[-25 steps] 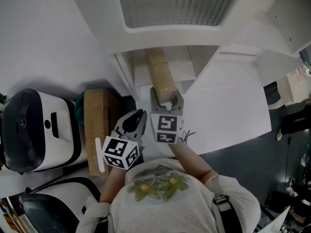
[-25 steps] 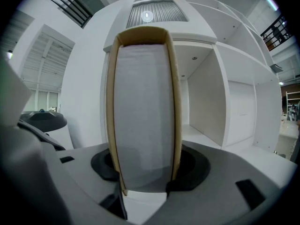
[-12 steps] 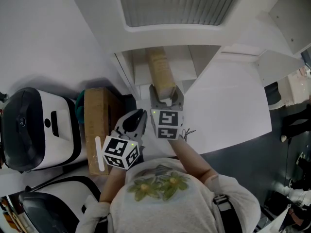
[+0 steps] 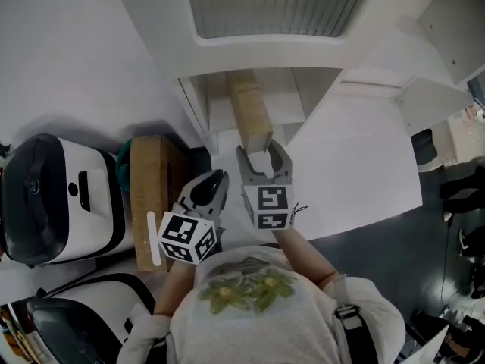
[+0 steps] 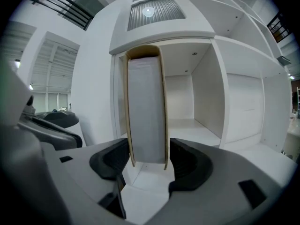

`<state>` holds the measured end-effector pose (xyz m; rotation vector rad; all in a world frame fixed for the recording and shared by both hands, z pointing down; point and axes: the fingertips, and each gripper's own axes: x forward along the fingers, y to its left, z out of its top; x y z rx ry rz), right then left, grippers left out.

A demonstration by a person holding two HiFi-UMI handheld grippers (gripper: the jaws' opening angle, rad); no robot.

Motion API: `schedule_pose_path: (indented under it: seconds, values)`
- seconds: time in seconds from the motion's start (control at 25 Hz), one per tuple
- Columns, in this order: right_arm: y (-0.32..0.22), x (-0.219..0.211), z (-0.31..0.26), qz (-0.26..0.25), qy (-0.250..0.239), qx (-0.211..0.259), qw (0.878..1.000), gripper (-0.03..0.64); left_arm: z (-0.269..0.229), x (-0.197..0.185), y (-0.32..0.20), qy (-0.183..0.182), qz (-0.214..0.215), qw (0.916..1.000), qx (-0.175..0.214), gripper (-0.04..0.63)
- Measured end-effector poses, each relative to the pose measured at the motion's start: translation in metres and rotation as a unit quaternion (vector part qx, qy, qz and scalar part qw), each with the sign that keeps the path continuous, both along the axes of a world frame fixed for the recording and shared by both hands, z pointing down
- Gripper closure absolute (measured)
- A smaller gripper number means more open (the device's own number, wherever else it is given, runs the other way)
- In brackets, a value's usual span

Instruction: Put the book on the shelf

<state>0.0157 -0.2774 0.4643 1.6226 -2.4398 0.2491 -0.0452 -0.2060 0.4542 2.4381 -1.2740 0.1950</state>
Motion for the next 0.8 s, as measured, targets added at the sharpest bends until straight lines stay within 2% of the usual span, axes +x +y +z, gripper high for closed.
schedule_pose_path:
  seconds: [0.36, 0.48, 0.8]
  values:
    - [0.02, 0.004, -0.003, -0.008, 0.016, 0.015, 1.0, 0.36, -0.002, -0.003, 0.007, 0.003, -0.004, 1.0, 0.002, 0.538]
    - [0.023, 0.006, -0.003, -0.002, 0.017, 0.016, 1.0, 0.392, -0.002, -0.004, 0.01, 0.002, -0.005, 1.0, 0.002, 0.538]
    - [0.025, 0.005, -0.003, 0.001, 0.014, 0.014, 1.0, 0.396, -0.004, -0.007, 0.014, 0.001, -0.011, 0.9999, 0.005, 0.538]
